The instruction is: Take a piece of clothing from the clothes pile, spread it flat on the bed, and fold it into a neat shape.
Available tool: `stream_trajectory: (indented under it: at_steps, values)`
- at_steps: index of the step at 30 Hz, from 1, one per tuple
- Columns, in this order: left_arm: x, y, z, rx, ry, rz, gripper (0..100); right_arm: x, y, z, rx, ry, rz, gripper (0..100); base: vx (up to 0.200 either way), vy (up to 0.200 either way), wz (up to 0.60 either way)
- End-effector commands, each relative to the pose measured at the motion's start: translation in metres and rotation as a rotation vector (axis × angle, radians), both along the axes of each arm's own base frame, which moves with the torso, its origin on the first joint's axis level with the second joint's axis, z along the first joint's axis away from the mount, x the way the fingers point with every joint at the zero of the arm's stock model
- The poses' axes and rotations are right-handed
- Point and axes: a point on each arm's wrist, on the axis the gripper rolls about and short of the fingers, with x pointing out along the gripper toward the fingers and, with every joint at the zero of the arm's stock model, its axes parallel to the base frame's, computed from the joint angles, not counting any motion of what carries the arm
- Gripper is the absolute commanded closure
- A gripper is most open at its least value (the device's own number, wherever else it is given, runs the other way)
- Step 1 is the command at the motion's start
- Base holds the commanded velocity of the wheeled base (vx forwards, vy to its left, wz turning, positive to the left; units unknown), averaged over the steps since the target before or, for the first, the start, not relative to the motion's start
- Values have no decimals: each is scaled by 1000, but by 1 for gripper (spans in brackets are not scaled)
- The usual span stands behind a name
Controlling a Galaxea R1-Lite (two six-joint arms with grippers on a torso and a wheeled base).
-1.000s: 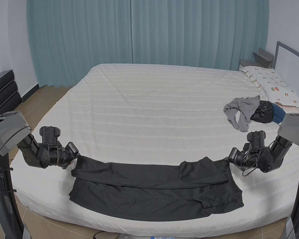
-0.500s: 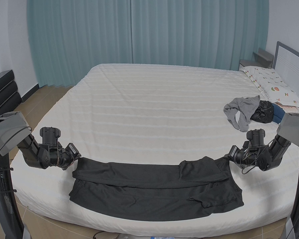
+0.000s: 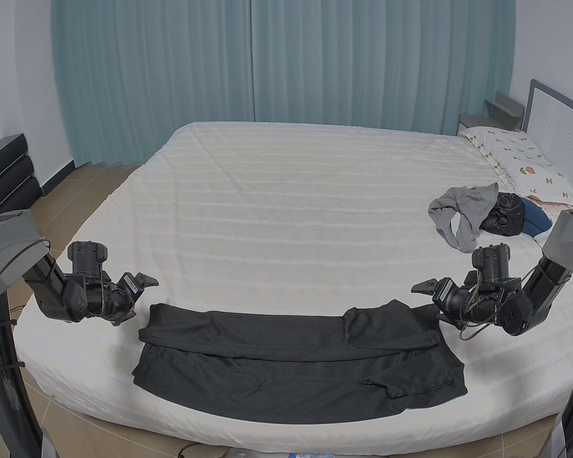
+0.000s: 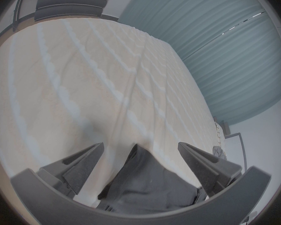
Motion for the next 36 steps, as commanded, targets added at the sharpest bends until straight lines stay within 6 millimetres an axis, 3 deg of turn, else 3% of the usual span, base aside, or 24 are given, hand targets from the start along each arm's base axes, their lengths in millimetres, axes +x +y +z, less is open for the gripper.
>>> stream_trajectory:
  at_steps: [1, 6, 10, 18, 31, 32, 36]
  values:
    - [-26, -3, 20, 13, 27, -18, 0, -29, 15, 17, 14, 3, 15, 0, 0, 0, 0]
    - [-56, -9, 10, 40, 107, -64, 0, -40, 13, 11, 55, 58, -26, 0, 0, 0, 0]
    - [-63, -15, 4, 36, 140, -81, 0, -45, 14, 8, 67, 79, -38, 0, 0, 0, 0]
    - [-52, -26, 7, 18, 120, -72, 0, -55, 21, 3, 63, 94, -43, 0, 0, 0, 0]
    - [-47, -37, -8, 56, 158, -80, 0, -56, 18, -1, 63, 95, -52, 0, 0, 0, 0]
    - [-47, -37, -9, 60, 159, -78, 100, -56, 18, -1, 63, 95, -52, 0, 0, 0, 0]
    - [-46, -36, -5, 80, 150, -60, 100, -56, 17, 0, 62, 91, -54, 0, 0, 0, 0]
